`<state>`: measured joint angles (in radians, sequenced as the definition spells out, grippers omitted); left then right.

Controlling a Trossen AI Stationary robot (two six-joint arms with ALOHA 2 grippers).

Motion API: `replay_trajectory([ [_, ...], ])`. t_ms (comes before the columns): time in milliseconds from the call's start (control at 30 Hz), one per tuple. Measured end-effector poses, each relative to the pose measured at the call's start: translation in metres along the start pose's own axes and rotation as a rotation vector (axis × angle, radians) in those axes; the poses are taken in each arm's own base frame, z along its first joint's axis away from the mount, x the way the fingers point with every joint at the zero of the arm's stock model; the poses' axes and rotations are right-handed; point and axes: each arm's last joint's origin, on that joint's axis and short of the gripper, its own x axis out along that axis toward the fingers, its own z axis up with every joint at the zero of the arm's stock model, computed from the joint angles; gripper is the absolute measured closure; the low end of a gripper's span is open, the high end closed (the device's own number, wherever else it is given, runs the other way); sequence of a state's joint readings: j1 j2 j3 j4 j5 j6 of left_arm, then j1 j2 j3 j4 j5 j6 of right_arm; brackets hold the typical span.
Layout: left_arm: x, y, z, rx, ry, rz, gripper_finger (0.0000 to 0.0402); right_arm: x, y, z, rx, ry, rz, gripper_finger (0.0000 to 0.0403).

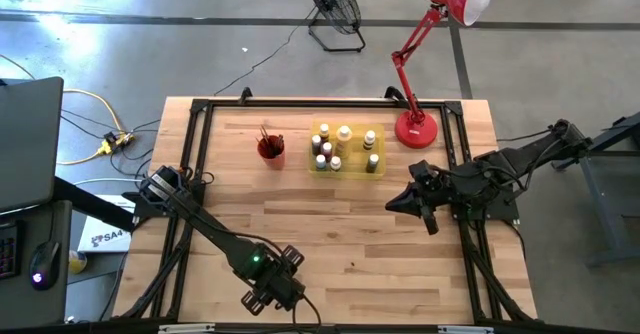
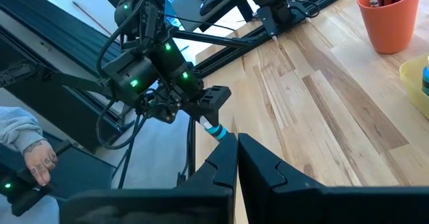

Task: Pick & Place Paint Supplies
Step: Put the light blue paint bottle into the yellow bin

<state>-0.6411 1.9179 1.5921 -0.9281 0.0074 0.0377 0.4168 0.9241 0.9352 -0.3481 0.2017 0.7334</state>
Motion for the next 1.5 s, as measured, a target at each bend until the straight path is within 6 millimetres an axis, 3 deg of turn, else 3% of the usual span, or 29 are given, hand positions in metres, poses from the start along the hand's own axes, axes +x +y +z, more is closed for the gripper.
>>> replay_trajectory([
  [133, 0.0000, 0.0000, 0.0000, -0.016, 0.000, 0.000, 0.0177, 0.0000, 0.0000, 0.0000, -0.002, 0.000, 0.000, 0.0398],
  [567, 0.0000, 0.0002, -0.0001, -0.017, 0.001, 0.000, 0.0275, 0.0000, 0.0000, 0.0000, -0.004, 0.000, 0.000, 0.0398],
  [1500, -0.0006, 0.0000, -0.0015, -0.125, 0.015, -0.001, 0.0271, 0.0000, 0.0000, -0.0001, -0.004, 0.002, 0.002, 0.0398],
])
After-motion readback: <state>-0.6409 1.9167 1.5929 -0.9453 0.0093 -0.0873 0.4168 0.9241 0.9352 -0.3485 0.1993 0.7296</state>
